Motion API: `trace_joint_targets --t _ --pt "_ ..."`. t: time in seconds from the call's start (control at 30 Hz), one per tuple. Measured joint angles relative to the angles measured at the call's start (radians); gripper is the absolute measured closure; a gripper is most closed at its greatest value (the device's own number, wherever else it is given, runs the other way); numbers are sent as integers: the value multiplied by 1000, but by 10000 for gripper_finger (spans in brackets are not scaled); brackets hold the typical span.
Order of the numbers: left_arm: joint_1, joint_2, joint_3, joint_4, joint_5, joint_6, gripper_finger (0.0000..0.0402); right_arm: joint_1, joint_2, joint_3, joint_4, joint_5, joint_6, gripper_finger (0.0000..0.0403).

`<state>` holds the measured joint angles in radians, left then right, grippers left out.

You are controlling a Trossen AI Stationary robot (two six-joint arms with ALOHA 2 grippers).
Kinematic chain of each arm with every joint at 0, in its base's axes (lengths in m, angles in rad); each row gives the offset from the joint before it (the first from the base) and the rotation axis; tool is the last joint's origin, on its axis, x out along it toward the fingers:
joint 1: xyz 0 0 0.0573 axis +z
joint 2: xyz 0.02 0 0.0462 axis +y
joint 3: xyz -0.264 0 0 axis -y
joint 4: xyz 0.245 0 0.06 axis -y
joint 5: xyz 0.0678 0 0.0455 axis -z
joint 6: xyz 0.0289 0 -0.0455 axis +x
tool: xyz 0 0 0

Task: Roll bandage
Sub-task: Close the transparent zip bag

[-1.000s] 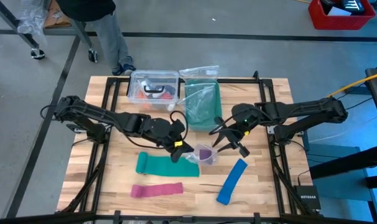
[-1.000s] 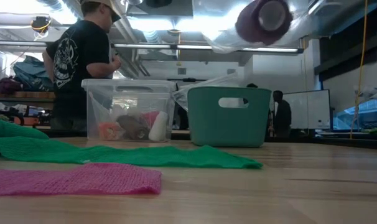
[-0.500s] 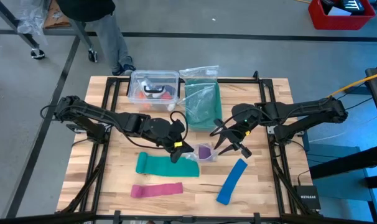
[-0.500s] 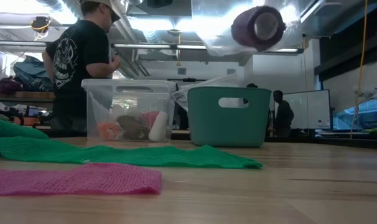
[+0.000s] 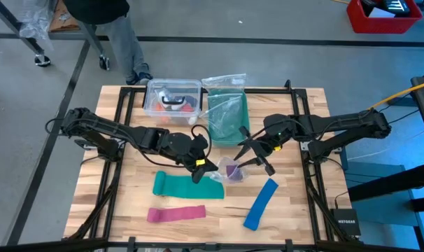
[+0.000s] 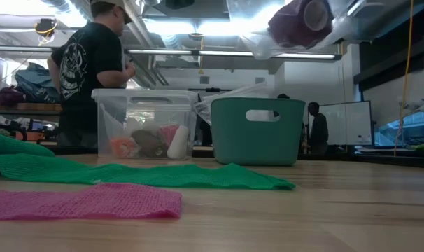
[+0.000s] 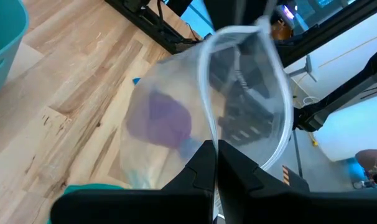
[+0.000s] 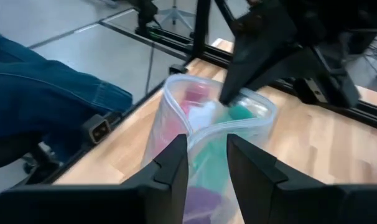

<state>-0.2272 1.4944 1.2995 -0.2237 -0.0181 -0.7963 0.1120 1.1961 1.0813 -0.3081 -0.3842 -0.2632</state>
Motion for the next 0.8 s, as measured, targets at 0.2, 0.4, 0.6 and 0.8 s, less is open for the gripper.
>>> trace_joint_targets --t 0.2,0.4,0.6,0.8 --pt "0 0 0 1 0 0 401 0 0 0 0 36 0 290" --pt "0 0 0 3 0 0 401 0 0 0 0 34 0 294" --pt "0 0 0 3 0 1 401 0 0 0 0 33 0 359" --pt "0 0 0 3 0 59 401 0 0 0 0 33 4 390"
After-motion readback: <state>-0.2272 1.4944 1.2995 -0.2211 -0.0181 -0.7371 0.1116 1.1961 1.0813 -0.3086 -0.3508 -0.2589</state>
